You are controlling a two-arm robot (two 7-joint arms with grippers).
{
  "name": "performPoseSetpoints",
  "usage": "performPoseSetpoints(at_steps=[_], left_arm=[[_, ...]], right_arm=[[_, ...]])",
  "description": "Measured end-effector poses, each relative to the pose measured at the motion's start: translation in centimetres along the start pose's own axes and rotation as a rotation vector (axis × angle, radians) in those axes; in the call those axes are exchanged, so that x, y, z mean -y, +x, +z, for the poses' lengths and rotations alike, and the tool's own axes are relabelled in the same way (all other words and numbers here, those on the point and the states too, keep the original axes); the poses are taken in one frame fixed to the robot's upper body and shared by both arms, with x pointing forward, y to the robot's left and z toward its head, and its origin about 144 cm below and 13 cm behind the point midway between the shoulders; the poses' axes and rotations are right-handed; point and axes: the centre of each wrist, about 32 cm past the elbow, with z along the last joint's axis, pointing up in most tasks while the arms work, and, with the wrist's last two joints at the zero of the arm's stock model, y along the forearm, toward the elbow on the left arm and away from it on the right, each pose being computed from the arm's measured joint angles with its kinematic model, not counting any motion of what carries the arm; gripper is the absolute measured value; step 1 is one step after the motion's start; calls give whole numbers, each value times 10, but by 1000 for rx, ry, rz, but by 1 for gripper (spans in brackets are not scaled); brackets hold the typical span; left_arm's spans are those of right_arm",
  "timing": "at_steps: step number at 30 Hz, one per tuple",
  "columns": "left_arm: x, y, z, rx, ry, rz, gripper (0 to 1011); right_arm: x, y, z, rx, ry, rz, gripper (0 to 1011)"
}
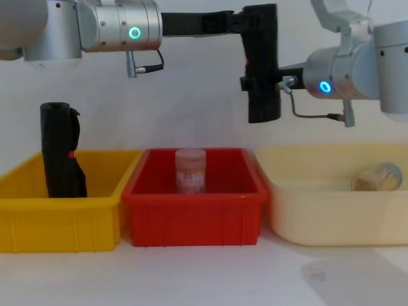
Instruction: Pick up the garbage bag with the one hand and transfer it to the other hand.
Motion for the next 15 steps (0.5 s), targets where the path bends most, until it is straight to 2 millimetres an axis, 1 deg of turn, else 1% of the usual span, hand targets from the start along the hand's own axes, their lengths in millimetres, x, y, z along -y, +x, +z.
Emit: performPoseSetpoints(at_steps=[2, 9, 14, 15], left_arm=[[0, 0, 0, 0, 0, 0, 1000], [0, 0, 0, 0, 0, 0, 1000], [0, 0, 0, 0, 0, 0, 1000], [0, 0, 0, 0, 0, 0, 1000]], right_arm=[[1, 3, 0, -3, -2, -19, 563], [8, 17, -3, -18, -14, -96, 563], [15, 28, -7, -31, -30, -154, 563], [19, 33, -9, -36, -37, -177, 563]])
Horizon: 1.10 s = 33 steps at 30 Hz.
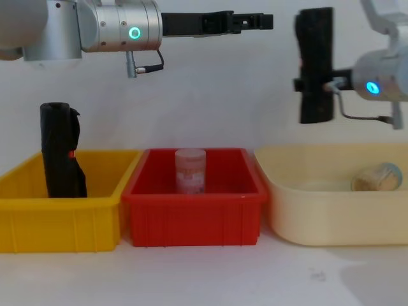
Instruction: Pick up the garbage bag with the one hand and transfer it to the other hand.
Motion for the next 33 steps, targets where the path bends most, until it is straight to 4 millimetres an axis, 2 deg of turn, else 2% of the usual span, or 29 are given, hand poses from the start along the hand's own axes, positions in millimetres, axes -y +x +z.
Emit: performPoseSetpoints(at_steps=[13, 27, 30, 33], left_arm=[[0, 0, 0, 0, 0, 0, 1000], [0, 0, 0, 0, 0, 0, 1000], [0, 0, 0, 0, 0, 0, 1000], [0, 0, 0, 0, 0, 0, 1000]], right_arm=[[26, 43, -24, -60, -79, -159, 563], [43, 65, -37, -101, -116, -228, 956], [45, 67, -38, -105, -120, -234, 1001], [46, 69, -39, -109, -122, -240, 1000]])
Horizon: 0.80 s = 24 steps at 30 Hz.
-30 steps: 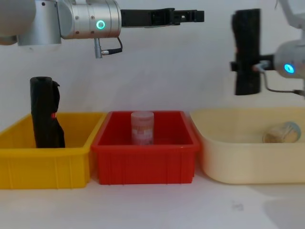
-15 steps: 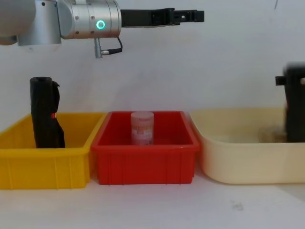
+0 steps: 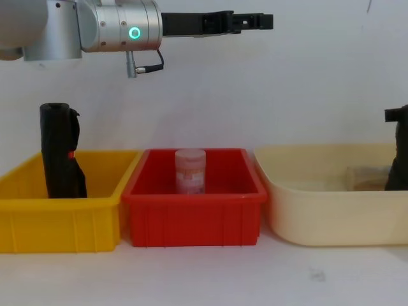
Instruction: Pick up the garbage bag with the one hand and transfer it to the other hand.
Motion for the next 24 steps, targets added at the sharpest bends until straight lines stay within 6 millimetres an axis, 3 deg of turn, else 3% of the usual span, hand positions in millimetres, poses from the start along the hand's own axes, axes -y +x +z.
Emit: performPoseSetpoints(at_steps=[24], left_arm=[[0, 0, 0, 0, 0, 0, 1000]], right_arm=[[3, 6, -3, -8, -9, -17, 1000]])
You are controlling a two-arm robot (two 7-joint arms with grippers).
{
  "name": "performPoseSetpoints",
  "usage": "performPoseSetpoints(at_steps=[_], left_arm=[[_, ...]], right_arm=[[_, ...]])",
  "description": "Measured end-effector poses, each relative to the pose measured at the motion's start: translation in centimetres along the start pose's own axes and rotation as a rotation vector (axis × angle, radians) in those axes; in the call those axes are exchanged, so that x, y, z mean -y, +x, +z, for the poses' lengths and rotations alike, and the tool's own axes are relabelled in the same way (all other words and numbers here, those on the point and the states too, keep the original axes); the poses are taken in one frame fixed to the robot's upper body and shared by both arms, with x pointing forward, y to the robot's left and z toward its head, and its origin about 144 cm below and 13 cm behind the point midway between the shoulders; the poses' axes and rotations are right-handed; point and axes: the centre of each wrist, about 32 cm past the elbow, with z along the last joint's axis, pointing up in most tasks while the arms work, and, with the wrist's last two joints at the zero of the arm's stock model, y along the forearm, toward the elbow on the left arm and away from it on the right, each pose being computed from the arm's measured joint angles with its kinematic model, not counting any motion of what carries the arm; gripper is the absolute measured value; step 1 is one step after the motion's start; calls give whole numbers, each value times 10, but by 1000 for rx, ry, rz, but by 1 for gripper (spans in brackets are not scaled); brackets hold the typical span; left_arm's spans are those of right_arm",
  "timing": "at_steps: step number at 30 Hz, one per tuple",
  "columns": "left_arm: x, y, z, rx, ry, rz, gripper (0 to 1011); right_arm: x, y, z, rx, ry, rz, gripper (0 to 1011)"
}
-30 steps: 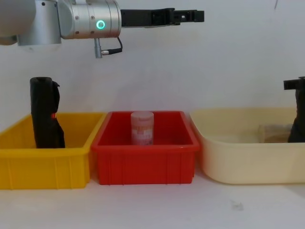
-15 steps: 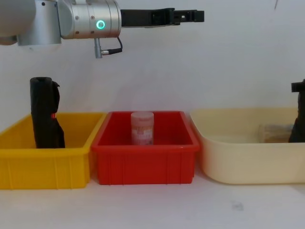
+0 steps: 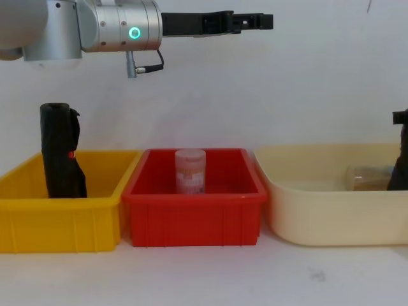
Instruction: Pick up the garbage bag with the one hand and transfer it to the other hand.
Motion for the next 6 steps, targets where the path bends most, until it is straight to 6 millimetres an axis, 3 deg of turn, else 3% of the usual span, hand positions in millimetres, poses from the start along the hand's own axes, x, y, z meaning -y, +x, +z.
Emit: performPoseSetpoints(at_steps=[6], left_arm=[[0, 0, 0, 0, 0, 0, 1000]], right_arm=[[0, 0, 0, -1, 0, -1, 1000]])
